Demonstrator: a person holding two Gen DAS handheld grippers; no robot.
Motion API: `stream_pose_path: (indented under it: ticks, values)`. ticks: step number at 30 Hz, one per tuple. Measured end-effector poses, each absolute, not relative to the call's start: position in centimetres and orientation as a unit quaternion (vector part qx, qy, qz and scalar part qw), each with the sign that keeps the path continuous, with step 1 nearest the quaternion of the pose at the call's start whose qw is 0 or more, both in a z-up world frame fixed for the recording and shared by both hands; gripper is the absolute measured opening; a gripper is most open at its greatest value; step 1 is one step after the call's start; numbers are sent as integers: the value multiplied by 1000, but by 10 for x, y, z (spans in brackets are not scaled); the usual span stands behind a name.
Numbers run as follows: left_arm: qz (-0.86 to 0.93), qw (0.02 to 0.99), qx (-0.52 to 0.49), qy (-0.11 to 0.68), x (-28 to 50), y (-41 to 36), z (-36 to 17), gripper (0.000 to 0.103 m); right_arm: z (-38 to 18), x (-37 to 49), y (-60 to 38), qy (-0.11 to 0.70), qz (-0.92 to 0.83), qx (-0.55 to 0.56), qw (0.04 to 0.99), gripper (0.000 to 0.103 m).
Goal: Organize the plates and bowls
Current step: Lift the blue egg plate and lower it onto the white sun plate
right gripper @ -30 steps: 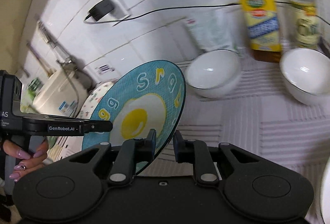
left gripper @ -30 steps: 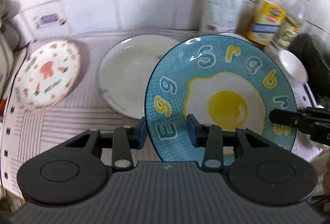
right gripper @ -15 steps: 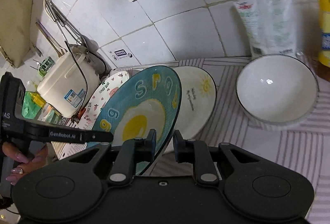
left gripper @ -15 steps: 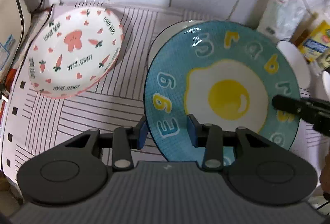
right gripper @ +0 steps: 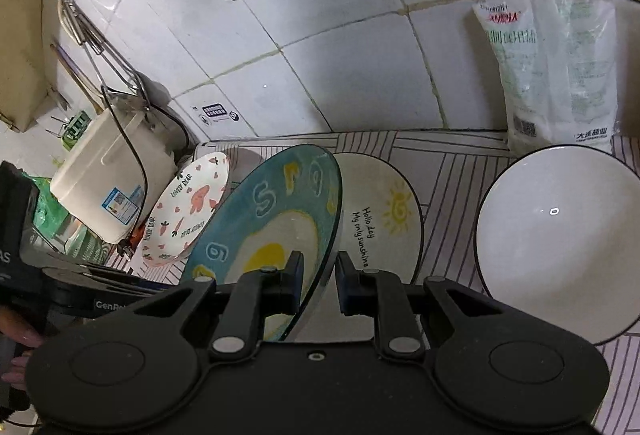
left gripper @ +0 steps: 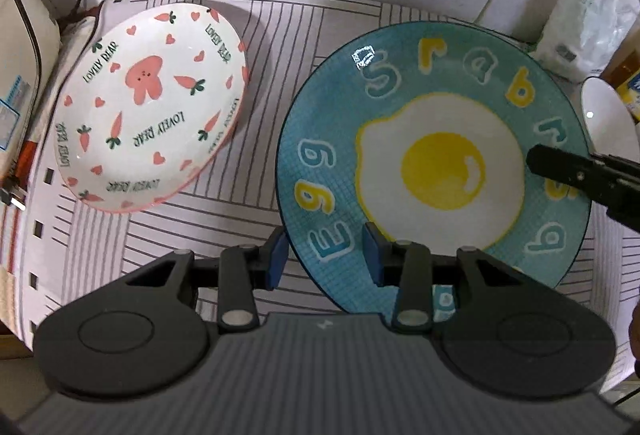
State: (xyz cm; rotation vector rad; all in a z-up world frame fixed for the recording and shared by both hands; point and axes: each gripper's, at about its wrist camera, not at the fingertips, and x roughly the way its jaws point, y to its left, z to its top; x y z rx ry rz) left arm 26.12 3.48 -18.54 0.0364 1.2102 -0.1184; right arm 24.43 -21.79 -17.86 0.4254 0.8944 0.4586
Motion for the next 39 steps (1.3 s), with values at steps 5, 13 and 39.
stream_pose_path:
  ticks: [5, 13, 39]
  values:
    - [-40, 818, 36, 573, 272, 29, -185, 38, -185, 253, -212, 449, 211, 196, 846, 22]
    - [-38, 805, 42, 591, 285, 20, -189, 38, -185, 261, -205, 474, 181, 138, 851, 22]
    - [-76, 834, 38, 545, 237, 17, -141, 37, -175, 240, -169, 497, 106, 10, 861, 37]
